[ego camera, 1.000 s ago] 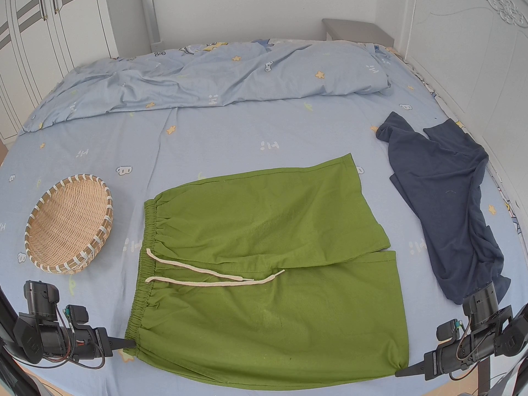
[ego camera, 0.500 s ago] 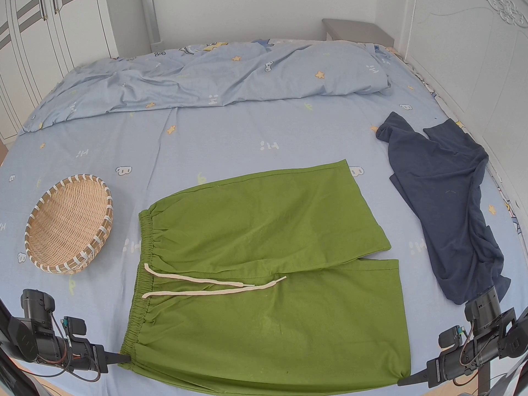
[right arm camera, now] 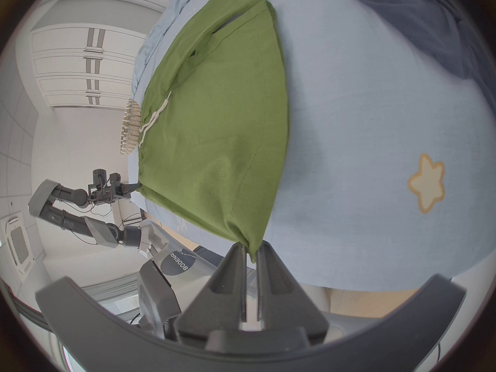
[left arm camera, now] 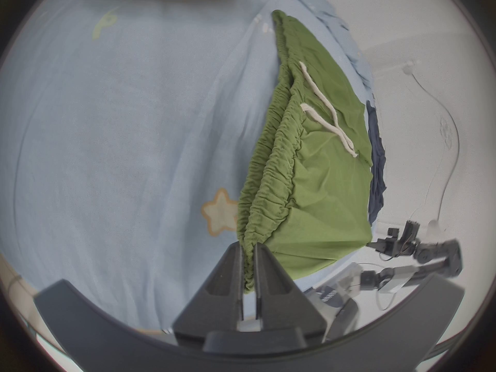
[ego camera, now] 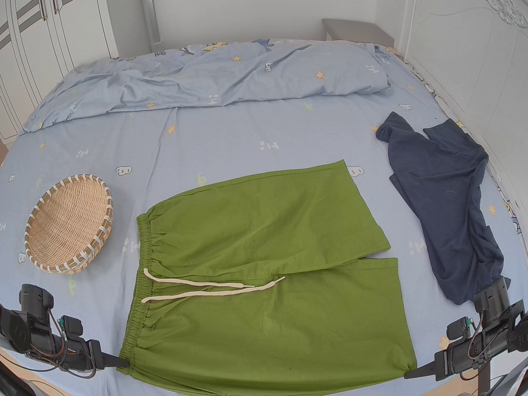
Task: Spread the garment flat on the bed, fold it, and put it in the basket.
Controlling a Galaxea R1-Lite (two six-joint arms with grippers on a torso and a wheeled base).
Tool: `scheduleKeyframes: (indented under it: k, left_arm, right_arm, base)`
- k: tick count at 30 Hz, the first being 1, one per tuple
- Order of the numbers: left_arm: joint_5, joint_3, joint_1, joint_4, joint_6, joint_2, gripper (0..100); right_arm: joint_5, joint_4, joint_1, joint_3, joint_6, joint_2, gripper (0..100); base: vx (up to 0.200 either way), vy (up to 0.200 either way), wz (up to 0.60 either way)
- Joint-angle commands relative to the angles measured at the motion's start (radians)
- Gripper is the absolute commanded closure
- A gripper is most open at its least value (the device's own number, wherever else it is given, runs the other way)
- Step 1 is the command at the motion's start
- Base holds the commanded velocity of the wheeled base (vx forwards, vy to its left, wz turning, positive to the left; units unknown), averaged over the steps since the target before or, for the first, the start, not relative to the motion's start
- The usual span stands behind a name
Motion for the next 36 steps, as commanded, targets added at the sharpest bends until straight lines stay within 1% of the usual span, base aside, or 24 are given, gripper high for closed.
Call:
scheduleKeyframes:
  k: [1,4,5,7,9,10,11,13,14,15,17,20,22,23,25,29,31,36]
  left_arm:
    - [-0.019,-0.31,-0.096,0.417,-0.184,-0.244,100]
    - [-0.024,-0.433,-0.097,0.578,-0.186,-0.244,100]
    - [-0.025,-0.444,-0.097,0.585,-0.189,-0.244,100]
    - [-0.048,-0.502,-0.096,0.621,-0.194,-0.221,100]
    - [-0.051,-0.527,-0.093,0.625,-0.195,-0.184,100]
    - [-0.051,-0.527,-0.093,0.625,-0.195,-0.184,100]
    - [-0.051,-0.554,-0.088,0.628,-0.203,-0.158,100]
    - [-0.051,-0.593,-0.087,0.628,-0.224,-0.13,100]
    - [-0.053,-0.596,-0.087,0.628,-0.226,-0.127,100]
    - [-0.051,-0.632,-0.09,0.63,-0.253,-0.107,100]
    - [-0.051,-0.671,-0.094,0.63,-0.278,-0.09,100]
    - [-0.053,-0.731,-0.099,0.633,-0.296,-0.06,100]
    - [-0.053,-0.747,-0.099,0.636,-0.301,-0.051,100]
    - [-0.053,-0.804,-0.116,0.65,-0.315,-0.014,100]
    - [-0.053,-0.864,-0.119,0.664,-0.342,0.02,100]
    - [-0.053,-0.947,-0.122,0.667,-0.361,0.075,100]
    - [-0.054,-0.961,-0.123,0.667,-0.362,0.084,100]
    - [-0.053,-1.063,-0.134,0.667,-0.368,0.167,100]
  right_arm:
    - [0.014,0.317,-0.029,-0.259,0.003,-0.177,100]
    - [0.015,0.444,-0.036,-0.391,0.002,-0.208,100]
    - [0.015,0.453,-0.036,-0.402,0.002,-0.208,100]
    - [0.015,0.536,-0.044,-0.502,0.0,-0.203,100]
    - [0.015,0.578,-0.049,-0.563,0.0,-0.197,100]
    - [0.015,0.578,-0.049,-0.563,0.0,-0.197,100]
    - [0.015,0.604,-0.049,-0.614,0.0,-0.195,100]
    - [0.015,0.622,-0.05,-0.672,0.0,-0.186,100]
    - [0.015,0.622,-0.05,-0.675,0.0,-0.185,100]
    - [0.015,0.633,-0.052,-0.724,0.0,-0.157,100]
    - [0.017,0.648,-0.055,-0.785,0.002,-0.129,100]
    - [0.017,0.673,-0.066,-0.873,0.0,-0.093,100]
    - [0.017,0.676,-0.066,-0.891,0.0,-0.082,100]
    - [0.017,0.682,-0.066,-0.951,0.002,-0.047,100]
    - [0.017,0.687,-0.067,-1.009,0.002,-0.005,100]
    - [0.017,0.705,-0.069,-1.103,0.002,0.064,100]
    - [0.017,0.707,-0.069,-1.118,0.002,0.075,100]
    - [0.017,0.727,-0.067,-1.247,0.003,0.159,100]
  base:
    - [0.0,0.0,0.0]
    - [0.0,0.0,0.0]
    - [0.0,0.0,0.0]
    - [0.0,0.0,0.0]
    - [0.0,0.0,0.0]
    - [0.0,0.0,0.0]
    - [0.0,0.0,0.0]
    - [0.0,0.0,0.0]
    - [0.0,0.0,0.0]
    - [0.0,0.0,0.0]
    - [0.0,0.0,0.0]
    - [0.0,0.0,0.0]
    - [0.0,0.0,0.0]
    - [0.0,0.0,0.0]
    - [0.0,0.0,0.0]
    - [0.0,0.0,0.0]
    - [0.0,0.0,0.0]
    - [0.0,0.0,0.0]
